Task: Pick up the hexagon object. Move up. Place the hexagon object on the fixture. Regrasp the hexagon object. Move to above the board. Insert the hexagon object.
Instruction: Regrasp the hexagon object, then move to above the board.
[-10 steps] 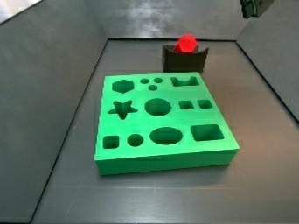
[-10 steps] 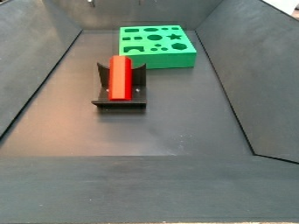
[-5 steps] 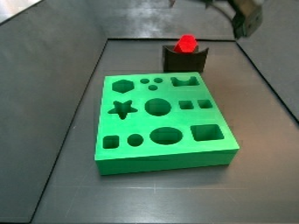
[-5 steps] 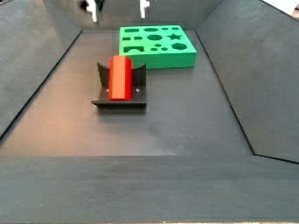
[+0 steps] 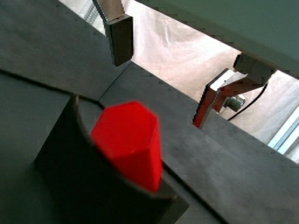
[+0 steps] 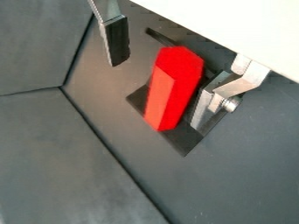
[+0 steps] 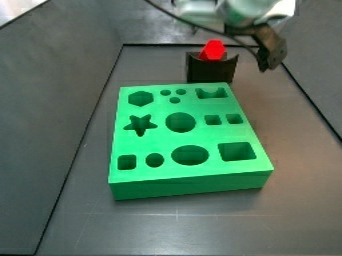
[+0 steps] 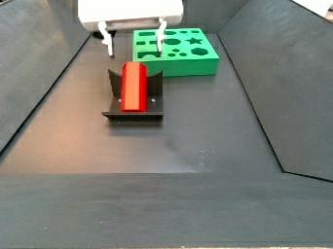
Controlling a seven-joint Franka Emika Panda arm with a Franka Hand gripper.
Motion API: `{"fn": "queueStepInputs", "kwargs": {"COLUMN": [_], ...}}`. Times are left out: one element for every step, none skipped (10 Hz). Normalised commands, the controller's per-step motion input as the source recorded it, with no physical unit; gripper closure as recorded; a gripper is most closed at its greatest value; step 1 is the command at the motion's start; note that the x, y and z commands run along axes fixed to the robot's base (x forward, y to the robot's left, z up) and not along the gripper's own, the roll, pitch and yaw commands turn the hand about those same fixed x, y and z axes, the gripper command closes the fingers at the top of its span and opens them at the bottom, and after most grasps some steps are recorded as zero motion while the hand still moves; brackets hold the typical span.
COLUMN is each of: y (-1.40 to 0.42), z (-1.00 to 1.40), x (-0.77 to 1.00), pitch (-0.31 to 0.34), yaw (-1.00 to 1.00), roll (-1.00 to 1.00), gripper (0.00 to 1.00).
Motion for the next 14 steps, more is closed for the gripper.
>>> {"fn": "queueStepInputs", "kwargs": {"y": [0.04, 0.03, 0.02, 0.01, 0.01, 0.01, 0.00, 0.00, 0.00, 0.00, 0.00, 0.00, 0.03, 0.03], "z": [-1.00, -0.93, -0.77, -0.62, -0.47, -0.28, -0.19, -0.17, -0.17, -0.17, -0.17, 0.00, 1.00, 1.00], "x": [0.10, 0.10, 0.08, 0.08, 0.07, 0.06, 0.03, 0.01, 0.01, 0.01, 0.01, 0.00, -0.05, -0.05], "pitch": [-0.096, -0.082, -0.069, -0.062, -0.053, -0.033, -0.010, -0.015, -0.015, -0.015, -0.015, 0.000, -0.091, -0.096], "yaw": [0.00, -0.01, -0.02, -0.03, -0.03, -0.02, -0.02, -0.01, -0.01, -0.01, -0.01, 0.00, 0.02, 0.01], "roll": [0.07, 0.06, 0.07, 0.06, 0.06, 0.06, 0.05, 0.04, 0.04, 0.04, 0.04, 0.00, 0.16, 0.15], "gripper": [0.00, 0.00, 0.00, 0.00, 0.00, 0.00, 0.00, 0.00, 0.00, 0.00, 0.00, 1.00, 1.00, 1.00]}}
